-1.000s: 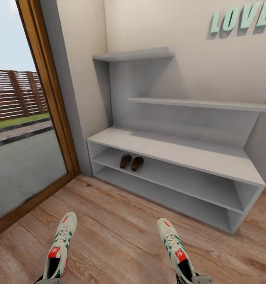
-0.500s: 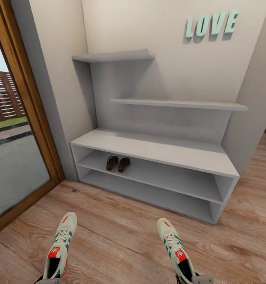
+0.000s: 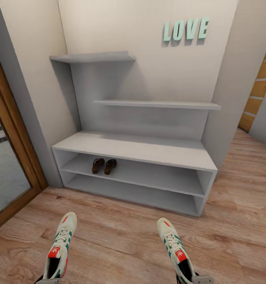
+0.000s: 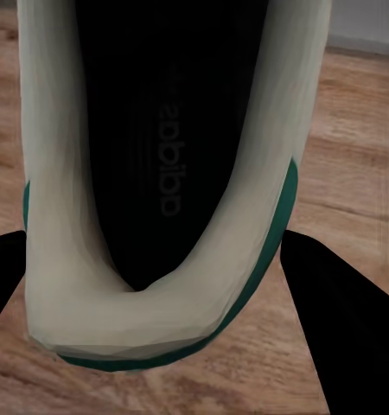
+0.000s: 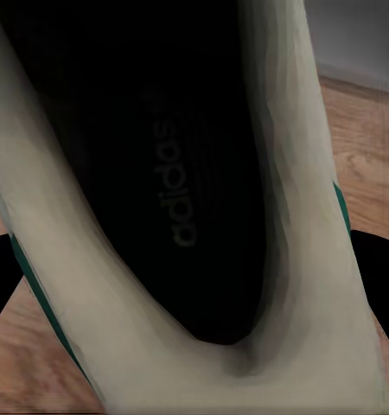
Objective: Pick up the two gym shoes and the two sandals from the corridor floor and place them onto the hallstand (shoe rack) in the corridor, making sure they are on the rack and not on the floor. Arrange them so the two gym shoes are next to each other and the two sandals are next to each other.
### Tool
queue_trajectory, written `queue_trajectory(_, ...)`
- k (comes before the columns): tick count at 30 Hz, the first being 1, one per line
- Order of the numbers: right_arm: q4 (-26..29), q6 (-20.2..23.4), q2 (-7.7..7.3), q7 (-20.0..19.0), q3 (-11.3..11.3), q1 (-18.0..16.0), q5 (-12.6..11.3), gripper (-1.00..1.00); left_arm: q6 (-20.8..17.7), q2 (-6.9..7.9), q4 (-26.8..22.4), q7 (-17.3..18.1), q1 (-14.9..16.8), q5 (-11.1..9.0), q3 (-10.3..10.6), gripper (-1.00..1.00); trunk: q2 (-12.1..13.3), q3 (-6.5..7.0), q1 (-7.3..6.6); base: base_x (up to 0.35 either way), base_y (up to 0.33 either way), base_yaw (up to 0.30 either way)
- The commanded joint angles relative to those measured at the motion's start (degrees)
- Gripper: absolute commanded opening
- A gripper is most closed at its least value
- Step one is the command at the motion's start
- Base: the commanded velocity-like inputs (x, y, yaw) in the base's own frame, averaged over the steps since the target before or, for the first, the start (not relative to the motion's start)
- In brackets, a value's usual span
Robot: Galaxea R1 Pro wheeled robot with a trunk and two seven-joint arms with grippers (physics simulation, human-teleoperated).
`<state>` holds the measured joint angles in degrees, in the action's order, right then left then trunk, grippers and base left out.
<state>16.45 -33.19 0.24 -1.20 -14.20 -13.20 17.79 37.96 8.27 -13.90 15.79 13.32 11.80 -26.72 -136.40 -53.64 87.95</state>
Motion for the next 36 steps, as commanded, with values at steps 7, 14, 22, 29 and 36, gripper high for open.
queue_trajectory(7, -0.1, -0.2, 0.03, -0.1, -0.4, -0.1, 0.4, -1.0, 0.2, -0.01, 0.0, 0.3, 0.0, 0.4, -0.5, -1.0, 0.0, 0.16, -0.01, 0.0, 0.0, -0.25)
queue_trajectory(14, -0.1, -0.2, 0.03, -0.1, -0.4, -0.1, 0.4, -1.0, 0.1, -0.01, 0.0, 0.3, 0.0, 0.4, -0.5, -1.0, 0.0, 0.37, -0.01, -0.09, 0.123, -0.25)
queue_trajectory(22, -0.1, -0.2, 0.03, 0.0, -0.4, 0.0, 0.5, -1.0, 0.2, -0.01, 0.0, 0.3, 0.0, 0.4, -0.5, -1.0, 0.0, 0.58, -0.01, -0.016, 0.041, -0.25)
queue_trajectory(29, -0.1, -0.3, 0.03, -0.1, -0.4, -0.1, 0.5, -1.0, 0.2, -0.09, 0.4, 0.3, 0.0, 0.5, -0.5, -1.0, 0.0, 0.72, -0.01, -0.001, 0.002, -0.251)
queue_trajectory(36, -0.1, -0.3, 0.03, -0.1, -0.4, -0.1, 0.5, -1.0, 0.2, -0.1, 0.7, 0.3, 0.0, 0.3, -0.5, -1.0, 0.0, 0.86, -0.01, 0.0, 0.0, -0.256)
